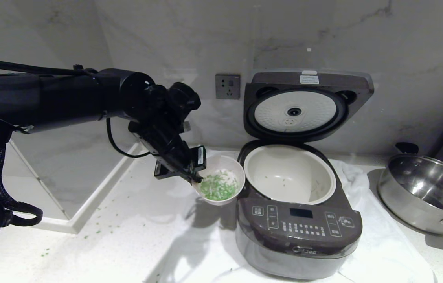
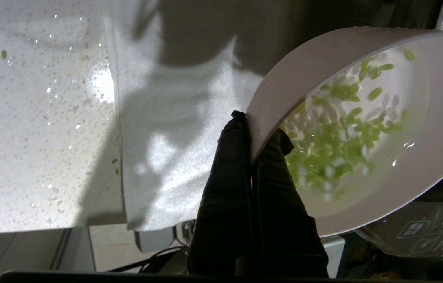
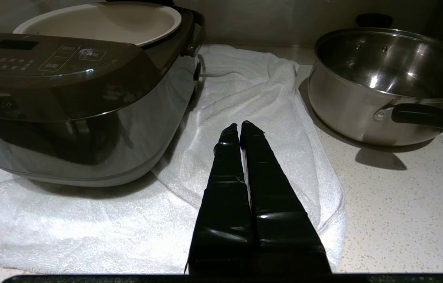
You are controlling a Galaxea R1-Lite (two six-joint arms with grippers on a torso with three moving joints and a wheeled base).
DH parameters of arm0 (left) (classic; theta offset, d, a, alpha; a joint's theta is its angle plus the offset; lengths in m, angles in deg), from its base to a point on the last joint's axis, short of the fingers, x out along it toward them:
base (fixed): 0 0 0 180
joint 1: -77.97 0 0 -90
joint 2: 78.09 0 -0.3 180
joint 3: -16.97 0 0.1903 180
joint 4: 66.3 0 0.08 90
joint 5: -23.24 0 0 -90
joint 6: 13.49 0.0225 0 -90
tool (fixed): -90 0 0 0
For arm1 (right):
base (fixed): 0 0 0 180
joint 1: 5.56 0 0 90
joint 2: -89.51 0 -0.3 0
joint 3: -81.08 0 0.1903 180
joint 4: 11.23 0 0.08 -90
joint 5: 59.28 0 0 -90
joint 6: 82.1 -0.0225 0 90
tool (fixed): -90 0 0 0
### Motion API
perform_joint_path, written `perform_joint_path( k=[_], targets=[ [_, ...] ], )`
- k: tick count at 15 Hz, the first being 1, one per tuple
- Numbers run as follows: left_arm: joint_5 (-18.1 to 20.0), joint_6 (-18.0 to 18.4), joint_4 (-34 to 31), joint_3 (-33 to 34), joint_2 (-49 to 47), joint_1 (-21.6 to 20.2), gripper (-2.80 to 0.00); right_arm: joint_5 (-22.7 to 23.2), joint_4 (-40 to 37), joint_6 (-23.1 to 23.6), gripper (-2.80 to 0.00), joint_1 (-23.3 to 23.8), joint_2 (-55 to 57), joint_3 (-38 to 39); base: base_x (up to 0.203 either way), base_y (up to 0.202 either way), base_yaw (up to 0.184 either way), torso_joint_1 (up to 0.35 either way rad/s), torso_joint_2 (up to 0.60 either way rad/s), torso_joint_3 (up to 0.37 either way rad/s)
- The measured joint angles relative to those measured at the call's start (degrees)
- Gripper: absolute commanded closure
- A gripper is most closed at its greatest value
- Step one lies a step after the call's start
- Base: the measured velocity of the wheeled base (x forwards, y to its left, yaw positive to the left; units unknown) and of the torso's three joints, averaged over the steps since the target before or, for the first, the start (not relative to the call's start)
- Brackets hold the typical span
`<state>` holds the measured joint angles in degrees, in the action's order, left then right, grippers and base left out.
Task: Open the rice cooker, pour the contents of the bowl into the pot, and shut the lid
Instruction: Fill a bowl with water from the tap
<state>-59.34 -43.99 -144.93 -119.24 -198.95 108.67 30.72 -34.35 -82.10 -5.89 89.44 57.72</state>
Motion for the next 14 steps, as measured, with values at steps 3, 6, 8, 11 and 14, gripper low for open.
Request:
perform_joint_path(
  k=[3, 6, 8, 11, 14],
  targets=[
    [-0.6, 2.1, -3.9, 0.5, 0.1, -0.7, 0.0, 0.0, 0.0, 0.0, 0.0, 0.0, 0.0, 0.0, 0.0, 0.0, 0.0, 0.0, 0.0, 0.0],
    [-0.6, 2.8, -5.0, 3.0, -0.3, -2.9, 0.0, 0.0, 0.0, 0.0, 0.0, 0.0, 0.0, 0.0, 0.0, 0.0, 0.0, 0.0, 0.0, 0.0],
    [-0.3, 3.4, -5.0, 4.7, -0.7, -4.0, 0.0, 0.0, 0.0, 0.0, 0.0, 0.0, 0.0, 0.0, 0.0, 0.0, 0.0, 0.0, 0.0, 0.0],
    [-0.1, 5.0, -3.7, 6.6, -2.3, -5.3, 0.0, 0.0, 0.0, 0.0, 0.0, 0.0, 0.0, 0.0, 0.0, 0.0, 0.0, 0.0, 0.0, 0.0],
    [0.3, 5.8, 2.4, 10.6, -4.9, -7.1, 0.0, 0.0, 0.0, 0.0, 0.0, 0.0, 0.0, 0.0, 0.0, 0.0, 0.0, 0.0, 0.0, 0.0]
  ],
)
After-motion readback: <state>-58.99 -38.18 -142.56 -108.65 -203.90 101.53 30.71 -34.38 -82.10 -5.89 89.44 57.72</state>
